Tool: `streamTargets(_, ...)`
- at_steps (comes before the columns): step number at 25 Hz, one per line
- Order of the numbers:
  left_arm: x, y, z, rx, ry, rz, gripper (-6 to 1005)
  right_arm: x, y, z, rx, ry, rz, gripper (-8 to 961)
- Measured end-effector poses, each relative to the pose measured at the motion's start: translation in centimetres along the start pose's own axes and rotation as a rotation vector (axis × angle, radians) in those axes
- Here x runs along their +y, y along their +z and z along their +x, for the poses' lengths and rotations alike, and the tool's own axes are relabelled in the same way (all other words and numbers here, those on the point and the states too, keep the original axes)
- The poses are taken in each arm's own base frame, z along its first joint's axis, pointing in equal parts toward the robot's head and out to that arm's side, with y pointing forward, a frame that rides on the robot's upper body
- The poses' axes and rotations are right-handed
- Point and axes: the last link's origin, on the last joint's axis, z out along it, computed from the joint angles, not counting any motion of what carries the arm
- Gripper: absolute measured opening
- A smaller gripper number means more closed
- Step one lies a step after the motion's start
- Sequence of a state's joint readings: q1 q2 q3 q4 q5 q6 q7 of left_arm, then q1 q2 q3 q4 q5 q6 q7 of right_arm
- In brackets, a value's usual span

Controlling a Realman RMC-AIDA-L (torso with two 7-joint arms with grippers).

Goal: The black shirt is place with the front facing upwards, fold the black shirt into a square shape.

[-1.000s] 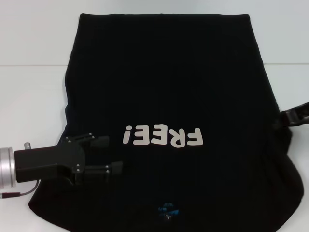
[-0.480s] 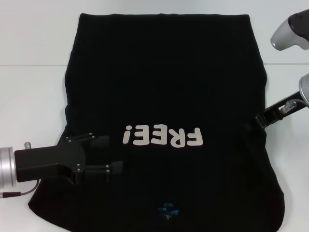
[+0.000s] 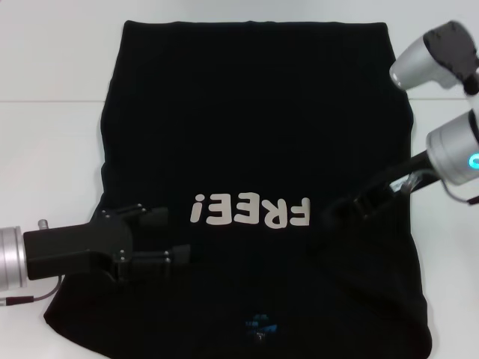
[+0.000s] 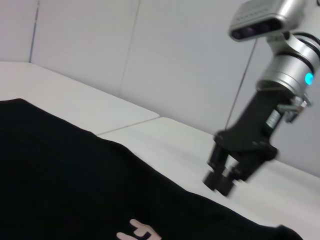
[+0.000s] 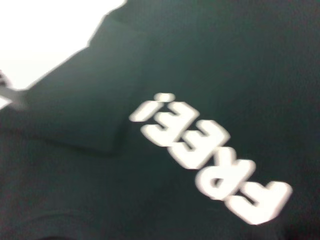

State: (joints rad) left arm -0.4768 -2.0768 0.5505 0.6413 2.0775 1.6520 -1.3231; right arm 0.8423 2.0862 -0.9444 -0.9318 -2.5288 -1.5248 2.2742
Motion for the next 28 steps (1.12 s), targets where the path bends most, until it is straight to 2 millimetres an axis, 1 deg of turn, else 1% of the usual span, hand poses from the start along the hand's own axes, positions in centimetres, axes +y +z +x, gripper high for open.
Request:
streamTargets(2,-0.1,-0.1,-0.1,0.007,-0.022,0.011,887,0.2,0.5,0.5,-0.03,-0.008,-0.043,138)
streamTargets(6,-0.5,-0.5,0.2,0.032,-0.105,0.032,887,-1.0,0.5,2.0,-0.106,0.052,-0.055,208)
streamTargets(9,-1.2,-1.4,0.9,0.06,-0.217,0.058,887,-1.8,-0.3,3.8,-0.232,0.082,-0.1,333)
streamTargets(11,-1.8,-2.4,1.6,0.056,-0.305,0.068,887,-2.0,-1.1,5.5,-0.357,0.062,-0.154,417)
streamTargets(13,-2.4,-3.2,2.0,0.044,-0.372,0.075,887,-1.9,-1.4,7.4,-0.466,0.015,-0.194,506)
streamTargets(16,-3.0,-4.9,2.7,0.02,-0.479,0.084,887,-1.8,-1.4,10.6,-0.613,-0.087,-0.17,639)
streamTargets(19,-3.5,-6.9,3.5,-0.022,-0.566,0.096,887,-1.7,-1.0,13.3,-0.689,-0.135,-0.102,658)
streamTargets(21,-4.0,-8.2,3.8,-0.088,-0.652,0.129,887,-1.5,-0.7,14.4,-0.712,-0.177,-0.067,681)
streamTargets(24,-4.4,-9.7,3.9,-0.215,-0.778,0.18,887,-1.1,-0.1,15.5,-0.72,-0.238,-0.032,715)
streamTargets(28,-4.4,-10.7,3.6,-0.371,-0.884,0.244,887,-0.6,0.4,16.3,-0.722,-0.265,-0.017,761)
